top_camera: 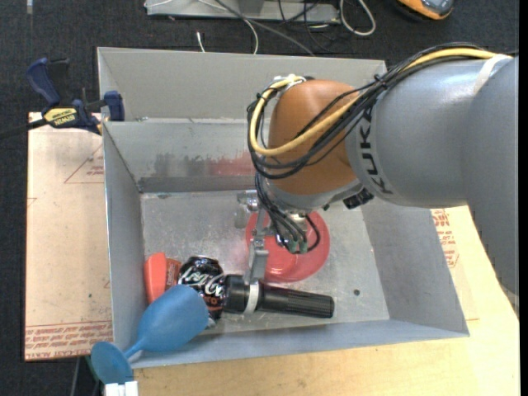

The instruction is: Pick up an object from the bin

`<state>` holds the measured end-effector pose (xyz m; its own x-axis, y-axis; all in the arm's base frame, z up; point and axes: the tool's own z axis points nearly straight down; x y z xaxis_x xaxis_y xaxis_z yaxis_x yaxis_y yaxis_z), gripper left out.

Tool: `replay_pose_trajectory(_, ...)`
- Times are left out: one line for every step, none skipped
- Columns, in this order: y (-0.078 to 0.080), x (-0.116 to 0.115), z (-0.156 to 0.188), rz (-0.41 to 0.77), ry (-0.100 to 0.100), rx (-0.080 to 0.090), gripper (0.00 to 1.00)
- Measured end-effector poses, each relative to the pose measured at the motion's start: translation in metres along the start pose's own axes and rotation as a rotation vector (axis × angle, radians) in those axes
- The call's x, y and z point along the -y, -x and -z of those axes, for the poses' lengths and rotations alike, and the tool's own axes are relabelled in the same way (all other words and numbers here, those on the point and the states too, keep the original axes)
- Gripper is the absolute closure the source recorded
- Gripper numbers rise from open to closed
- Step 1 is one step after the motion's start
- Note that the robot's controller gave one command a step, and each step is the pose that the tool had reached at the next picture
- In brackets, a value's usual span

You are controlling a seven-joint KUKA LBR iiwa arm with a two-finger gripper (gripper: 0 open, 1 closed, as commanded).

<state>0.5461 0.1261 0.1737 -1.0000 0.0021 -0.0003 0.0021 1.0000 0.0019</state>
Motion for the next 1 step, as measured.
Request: replay_pose_trajectory(0.0000,0.0000,0.0000,0.000,0.000,0.000,0.00)
